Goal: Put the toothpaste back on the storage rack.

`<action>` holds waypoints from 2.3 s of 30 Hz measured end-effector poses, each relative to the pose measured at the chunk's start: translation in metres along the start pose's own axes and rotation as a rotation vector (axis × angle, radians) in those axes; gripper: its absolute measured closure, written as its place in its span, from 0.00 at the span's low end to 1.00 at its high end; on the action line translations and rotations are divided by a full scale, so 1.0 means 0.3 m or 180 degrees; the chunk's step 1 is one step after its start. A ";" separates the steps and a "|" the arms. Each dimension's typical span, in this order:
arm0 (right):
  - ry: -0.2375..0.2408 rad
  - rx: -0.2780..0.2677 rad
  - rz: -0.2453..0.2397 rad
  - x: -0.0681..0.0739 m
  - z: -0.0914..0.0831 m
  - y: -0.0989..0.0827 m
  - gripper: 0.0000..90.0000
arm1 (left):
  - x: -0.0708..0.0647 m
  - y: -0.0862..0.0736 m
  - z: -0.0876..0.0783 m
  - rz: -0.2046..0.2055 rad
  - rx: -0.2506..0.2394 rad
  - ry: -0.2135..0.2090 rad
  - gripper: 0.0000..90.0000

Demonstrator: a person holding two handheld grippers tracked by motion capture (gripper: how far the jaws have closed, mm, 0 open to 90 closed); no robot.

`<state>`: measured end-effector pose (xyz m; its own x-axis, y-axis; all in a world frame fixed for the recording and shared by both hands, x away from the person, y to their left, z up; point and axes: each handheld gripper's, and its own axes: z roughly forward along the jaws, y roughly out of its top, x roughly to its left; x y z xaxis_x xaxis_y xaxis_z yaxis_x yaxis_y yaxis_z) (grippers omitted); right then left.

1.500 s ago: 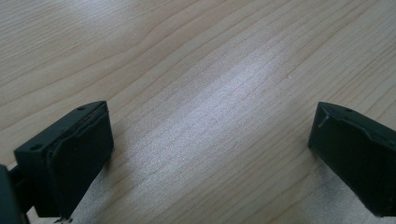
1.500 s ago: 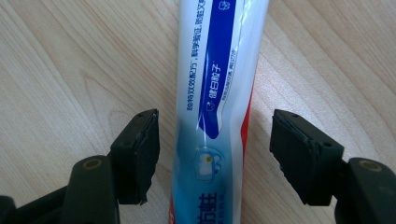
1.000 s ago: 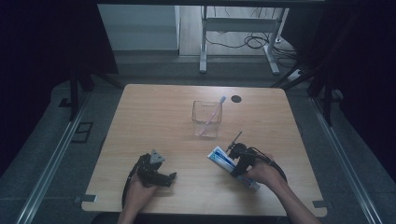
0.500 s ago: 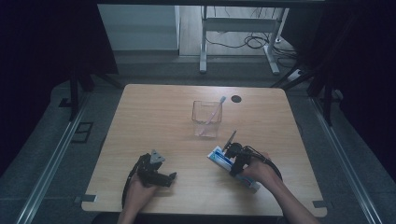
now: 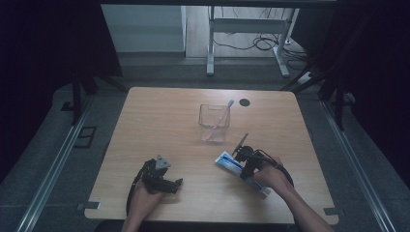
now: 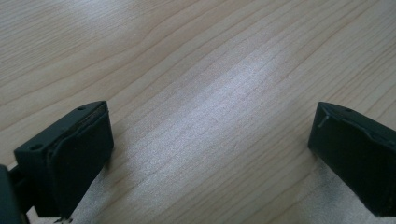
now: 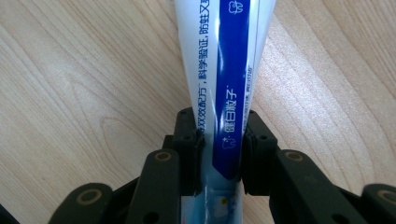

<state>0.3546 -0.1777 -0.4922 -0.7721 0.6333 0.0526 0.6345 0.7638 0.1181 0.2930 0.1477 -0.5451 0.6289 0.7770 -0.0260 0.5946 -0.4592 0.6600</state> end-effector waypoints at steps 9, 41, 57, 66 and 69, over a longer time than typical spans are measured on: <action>0.0019 -0.0077 -0.0029 -0.001 -0.006 -0.013 0.81 | 0.000 0.000 0.000 -0.0003 -0.0002 -0.0001 0.00; 0.0103 -0.0622 -0.0032 -0.009 -0.085 -0.065 0.81 | 0.000 0.000 0.000 0.0003 -0.0002 0.0000 0.00; 0.0044 -0.1088 0.0020 -0.021 -0.165 -0.082 0.81 | 0.001 0.000 0.001 0.0016 -0.0009 0.0002 0.00; -0.0008 -0.1392 0.0052 -0.024 -0.207 -0.088 0.81 | 0.002 0.001 0.000 0.0026 0.0000 0.0005 0.00; -0.0027 -0.1495 0.0060 -0.027 -0.219 -0.089 0.81 | 0.002 0.001 0.000 0.0029 0.0003 0.0002 0.00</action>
<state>0.3417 -0.2115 -0.4305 -0.7590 0.6490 0.0513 0.5626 0.6142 0.5534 0.2935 0.1482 -0.5449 0.6340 0.7730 -0.0197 0.5893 -0.4665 0.6596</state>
